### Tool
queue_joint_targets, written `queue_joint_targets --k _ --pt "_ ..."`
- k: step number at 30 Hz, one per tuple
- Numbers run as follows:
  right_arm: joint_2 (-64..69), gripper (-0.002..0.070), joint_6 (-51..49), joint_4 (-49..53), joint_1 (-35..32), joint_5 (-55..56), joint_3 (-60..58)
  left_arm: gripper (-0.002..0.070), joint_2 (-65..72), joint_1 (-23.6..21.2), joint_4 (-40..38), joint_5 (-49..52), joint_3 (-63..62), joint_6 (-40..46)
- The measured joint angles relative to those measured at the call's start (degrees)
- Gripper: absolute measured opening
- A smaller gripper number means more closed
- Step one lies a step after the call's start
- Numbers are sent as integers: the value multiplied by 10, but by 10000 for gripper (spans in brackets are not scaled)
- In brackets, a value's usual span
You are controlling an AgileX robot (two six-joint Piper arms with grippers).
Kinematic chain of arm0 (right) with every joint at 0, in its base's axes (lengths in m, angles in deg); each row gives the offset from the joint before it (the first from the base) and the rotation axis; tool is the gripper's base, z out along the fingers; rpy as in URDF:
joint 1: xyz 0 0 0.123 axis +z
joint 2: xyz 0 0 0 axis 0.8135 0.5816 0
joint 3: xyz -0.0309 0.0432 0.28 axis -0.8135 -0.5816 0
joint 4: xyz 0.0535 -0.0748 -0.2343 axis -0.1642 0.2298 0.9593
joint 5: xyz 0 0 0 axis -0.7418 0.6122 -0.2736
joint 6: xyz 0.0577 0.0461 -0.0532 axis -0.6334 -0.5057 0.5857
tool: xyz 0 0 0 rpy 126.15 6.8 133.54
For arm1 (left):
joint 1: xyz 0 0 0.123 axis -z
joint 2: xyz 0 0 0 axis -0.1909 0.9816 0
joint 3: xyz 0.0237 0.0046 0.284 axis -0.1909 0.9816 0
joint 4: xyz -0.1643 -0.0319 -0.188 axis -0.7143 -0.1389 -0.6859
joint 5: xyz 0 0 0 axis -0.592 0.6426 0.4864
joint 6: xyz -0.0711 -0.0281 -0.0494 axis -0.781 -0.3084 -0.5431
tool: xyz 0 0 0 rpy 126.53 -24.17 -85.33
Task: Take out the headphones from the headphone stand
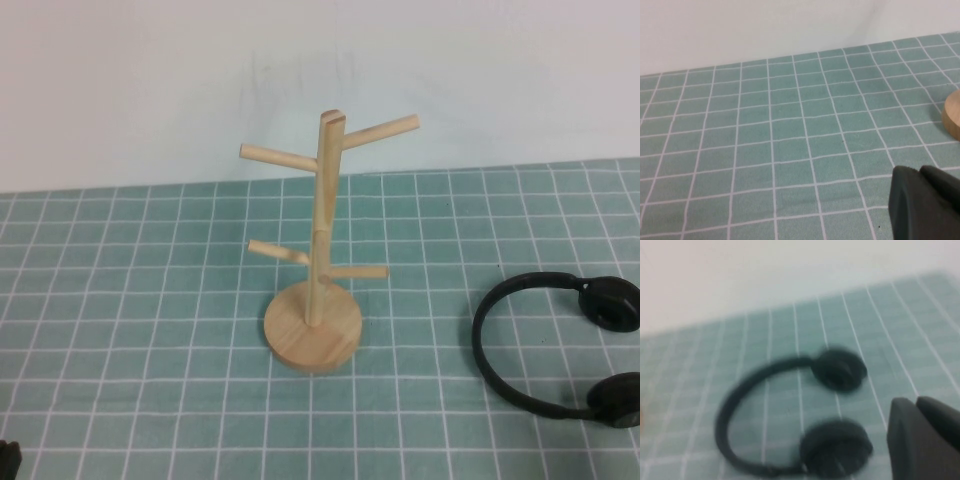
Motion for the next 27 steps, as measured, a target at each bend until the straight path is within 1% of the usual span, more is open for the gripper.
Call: queue_joint_targets --k 3,14,27 --pt "0 -8 5 3 -11 -15 -14 -6 0 0 0 0 0 0" --pt "-1 -8 84 11 -41 -13 -14 -6 0 0 0 0 0 0" --pt "-3 -8 90 15 -49 -13 -14 -6 0 0 0 0 0 0"
